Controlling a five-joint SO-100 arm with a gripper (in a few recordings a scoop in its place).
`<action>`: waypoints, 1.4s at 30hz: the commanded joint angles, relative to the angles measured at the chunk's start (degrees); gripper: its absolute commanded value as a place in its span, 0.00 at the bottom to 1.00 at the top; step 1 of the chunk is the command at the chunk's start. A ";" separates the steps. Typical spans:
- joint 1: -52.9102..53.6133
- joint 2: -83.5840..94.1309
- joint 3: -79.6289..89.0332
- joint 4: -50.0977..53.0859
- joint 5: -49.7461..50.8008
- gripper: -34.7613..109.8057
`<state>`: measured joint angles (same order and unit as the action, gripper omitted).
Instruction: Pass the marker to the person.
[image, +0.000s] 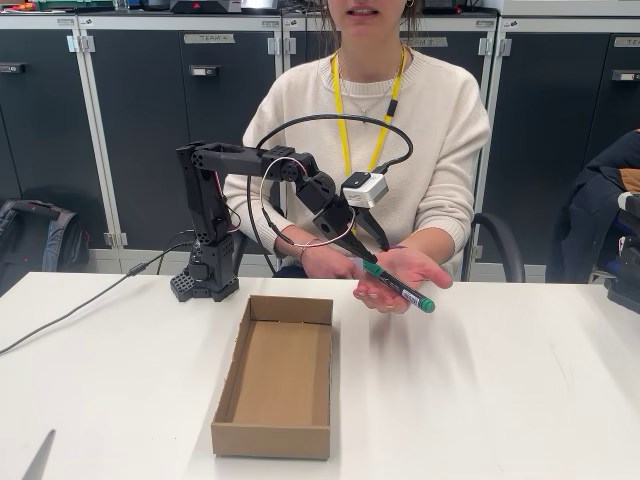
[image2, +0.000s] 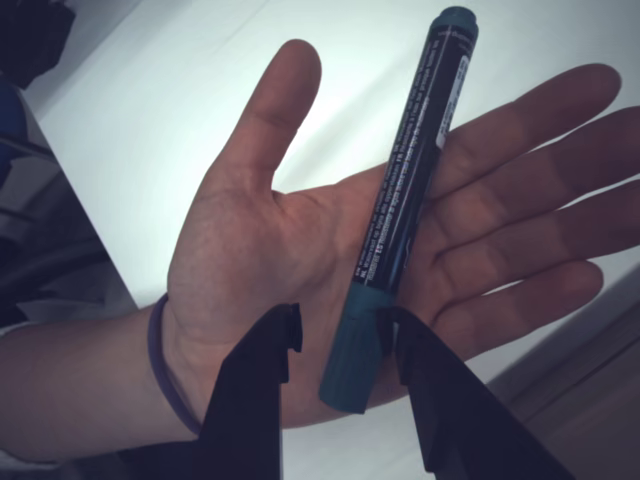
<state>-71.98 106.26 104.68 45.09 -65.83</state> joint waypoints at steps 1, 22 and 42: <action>0.18 4.22 0.09 -1.41 -0.26 0.34; 0.88 4.39 0.44 -2.46 -0.44 0.34; 1.67 4.75 1.41 -3.96 -0.70 0.34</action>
<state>-70.84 107.14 106.52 42.28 -66.01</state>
